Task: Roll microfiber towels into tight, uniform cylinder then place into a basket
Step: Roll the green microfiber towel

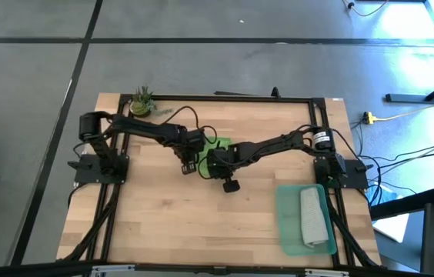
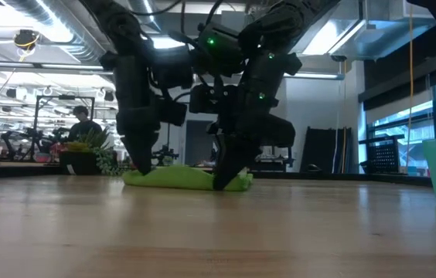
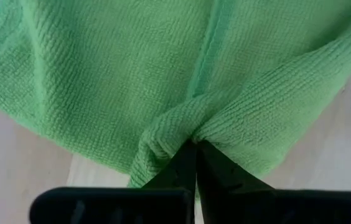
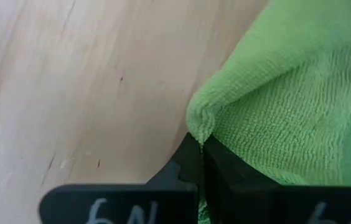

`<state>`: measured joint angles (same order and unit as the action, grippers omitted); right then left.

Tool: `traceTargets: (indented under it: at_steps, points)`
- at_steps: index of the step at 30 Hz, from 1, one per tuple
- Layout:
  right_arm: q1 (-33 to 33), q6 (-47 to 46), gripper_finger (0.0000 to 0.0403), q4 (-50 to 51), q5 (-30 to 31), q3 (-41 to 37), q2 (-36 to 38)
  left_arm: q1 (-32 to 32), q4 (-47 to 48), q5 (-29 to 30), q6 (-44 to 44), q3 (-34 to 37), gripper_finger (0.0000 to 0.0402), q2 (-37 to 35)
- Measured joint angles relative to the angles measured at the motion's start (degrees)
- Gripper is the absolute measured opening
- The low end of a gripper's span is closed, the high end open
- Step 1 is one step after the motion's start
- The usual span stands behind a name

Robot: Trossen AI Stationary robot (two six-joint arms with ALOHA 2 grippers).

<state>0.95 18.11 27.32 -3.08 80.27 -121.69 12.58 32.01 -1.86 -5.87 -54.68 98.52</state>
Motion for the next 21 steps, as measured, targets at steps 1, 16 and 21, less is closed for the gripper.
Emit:
traceTargets:
  at_steps: [1, 16, 21]
  points:
    - [0.0, 0.2, 0.0003, 0.0, -0.1, 0.0, 0.0, 0.2, 0.0, 0.0, 0.0, -0.1, 0.0000, 0.4]
    - [-5.0, -1.4, 0.0002, 12.2, -13.0, 8.8, 0.5, 0.8, -0.2, -0.2, 1.8, 0.0, 0.0000, 1.5]
    - [-7.1, -1.2, 0.0002, 16.6, -16.2, 11.1, 0.6, 2.3, -0.5, 0.7, 2.6, 0.0, 0.0000, 1.6]
